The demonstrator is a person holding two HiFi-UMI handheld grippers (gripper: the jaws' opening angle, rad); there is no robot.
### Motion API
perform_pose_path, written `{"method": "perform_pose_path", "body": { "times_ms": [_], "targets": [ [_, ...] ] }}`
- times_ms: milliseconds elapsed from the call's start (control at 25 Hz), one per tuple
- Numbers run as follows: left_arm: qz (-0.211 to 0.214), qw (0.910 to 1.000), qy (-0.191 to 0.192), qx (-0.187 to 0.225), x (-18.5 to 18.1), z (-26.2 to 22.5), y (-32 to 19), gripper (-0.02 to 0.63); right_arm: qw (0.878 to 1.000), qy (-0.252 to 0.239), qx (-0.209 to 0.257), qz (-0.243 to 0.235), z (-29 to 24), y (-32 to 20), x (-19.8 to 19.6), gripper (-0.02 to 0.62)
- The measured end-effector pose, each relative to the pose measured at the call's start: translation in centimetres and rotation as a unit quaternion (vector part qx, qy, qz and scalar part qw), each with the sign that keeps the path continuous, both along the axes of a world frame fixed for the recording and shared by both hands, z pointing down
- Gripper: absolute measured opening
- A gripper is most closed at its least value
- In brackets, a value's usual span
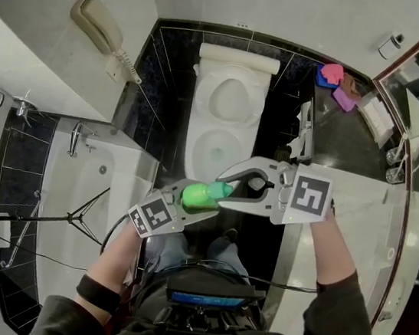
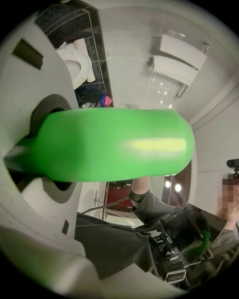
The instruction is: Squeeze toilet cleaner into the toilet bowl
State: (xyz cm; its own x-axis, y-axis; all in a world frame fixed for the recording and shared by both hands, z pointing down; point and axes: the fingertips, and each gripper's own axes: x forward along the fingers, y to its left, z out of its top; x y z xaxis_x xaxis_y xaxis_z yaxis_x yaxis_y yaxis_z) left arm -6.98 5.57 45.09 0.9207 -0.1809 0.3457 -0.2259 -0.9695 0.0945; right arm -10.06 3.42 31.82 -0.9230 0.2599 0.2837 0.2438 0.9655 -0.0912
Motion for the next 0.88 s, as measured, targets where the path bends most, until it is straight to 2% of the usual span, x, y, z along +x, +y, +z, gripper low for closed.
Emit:
{"method": "perform_pose_path", "body": {
  "times_ms": [160,360,520,640,720,800,880],
  "targets": [
    [-0.003,1.0000,-0.003,0.003,0.2,-0.1,-0.3,0.184,1.000,-0.007,-0.011,0.016,-0.1,-0.2,0.2,0.152],
    [-0.008,0.9988,-0.047,0.016,-0.1,1.0,-0.5,0.183,0.999,0.044,0.007,0.017,0.8,0.0,0.6,0.153],
    [-0.023,0.9984,-0.045,0.026,-0.2,1.1,-0.7,0.183,0.998,0.058,-0.009,0.026,1.0,0.1,0.4,0.153],
    [-0.052,0.9970,-0.041,0.040,-0.1,1.1,-1.3,0.183,0.996,0.046,-0.054,0.057,1.2,-0.5,0.3,0.153],
    [-0.077,0.9946,-0.043,0.055,-0.2,1.1,-1.9,0.183,0.990,0.025,-0.104,0.094,1.5,-1.4,0.2,0.154],
    [-0.105,0.9907,-0.051,0.069,-0.5,1.3,-2.7,0.183,0.976,0.015,-0.170,0.137,1.7,-2.0,0.2,0.153],
    [-0.140,0.9850,-0.066,0.077,-1.1,2.2,-3.3,0.183,0.955,0.018,-0.232,0.181,2.2,-2.5,0.3,0.153]
  ]
}}
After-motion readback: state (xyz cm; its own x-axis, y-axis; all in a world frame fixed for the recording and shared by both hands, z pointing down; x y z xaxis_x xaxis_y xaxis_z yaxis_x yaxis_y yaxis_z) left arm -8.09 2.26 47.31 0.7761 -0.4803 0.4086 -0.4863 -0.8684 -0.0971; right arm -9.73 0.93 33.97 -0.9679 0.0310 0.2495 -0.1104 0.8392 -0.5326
